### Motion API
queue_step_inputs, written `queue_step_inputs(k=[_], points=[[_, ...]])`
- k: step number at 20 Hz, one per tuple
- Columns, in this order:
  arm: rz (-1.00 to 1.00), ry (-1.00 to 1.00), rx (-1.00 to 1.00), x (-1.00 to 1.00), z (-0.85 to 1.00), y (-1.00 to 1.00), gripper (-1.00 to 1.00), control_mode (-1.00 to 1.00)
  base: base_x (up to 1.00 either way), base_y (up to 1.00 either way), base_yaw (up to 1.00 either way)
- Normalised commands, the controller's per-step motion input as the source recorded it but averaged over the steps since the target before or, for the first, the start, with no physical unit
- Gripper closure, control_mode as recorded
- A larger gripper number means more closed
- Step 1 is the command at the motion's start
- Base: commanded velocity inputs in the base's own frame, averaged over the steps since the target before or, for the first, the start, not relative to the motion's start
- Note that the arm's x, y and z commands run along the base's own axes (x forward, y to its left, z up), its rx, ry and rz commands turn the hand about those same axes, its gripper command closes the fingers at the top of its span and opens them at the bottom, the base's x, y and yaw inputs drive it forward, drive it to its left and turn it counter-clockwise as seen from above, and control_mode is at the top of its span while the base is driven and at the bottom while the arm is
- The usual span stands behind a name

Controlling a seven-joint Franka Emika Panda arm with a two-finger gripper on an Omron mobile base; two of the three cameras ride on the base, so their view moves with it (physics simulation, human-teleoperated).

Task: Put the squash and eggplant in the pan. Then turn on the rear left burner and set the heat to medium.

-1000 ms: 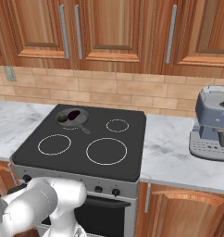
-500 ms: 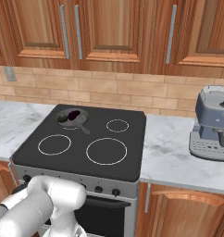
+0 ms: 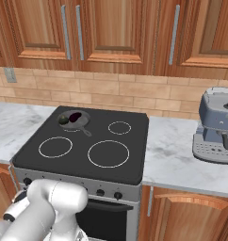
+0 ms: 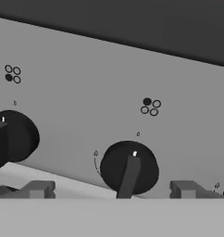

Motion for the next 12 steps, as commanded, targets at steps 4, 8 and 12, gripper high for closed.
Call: queue_step_inputs(k=[4, 8, 12], points=[[0.02, 0.0, 0.0, 0.03, 0.0, -0.04, -1.0, -1.0, 0.0, 0.0, 0.0], [-0.01, 0.0, 0.0, 0.1, 0.0, -0.26, -1.0, -1.0, 0.0, 0.0, 0.0], [-0.05, 0.0, 0.03, 0.1, 0.0, -0.27, -1.0, -1.0, 0.0, 0.0, 0.0]])
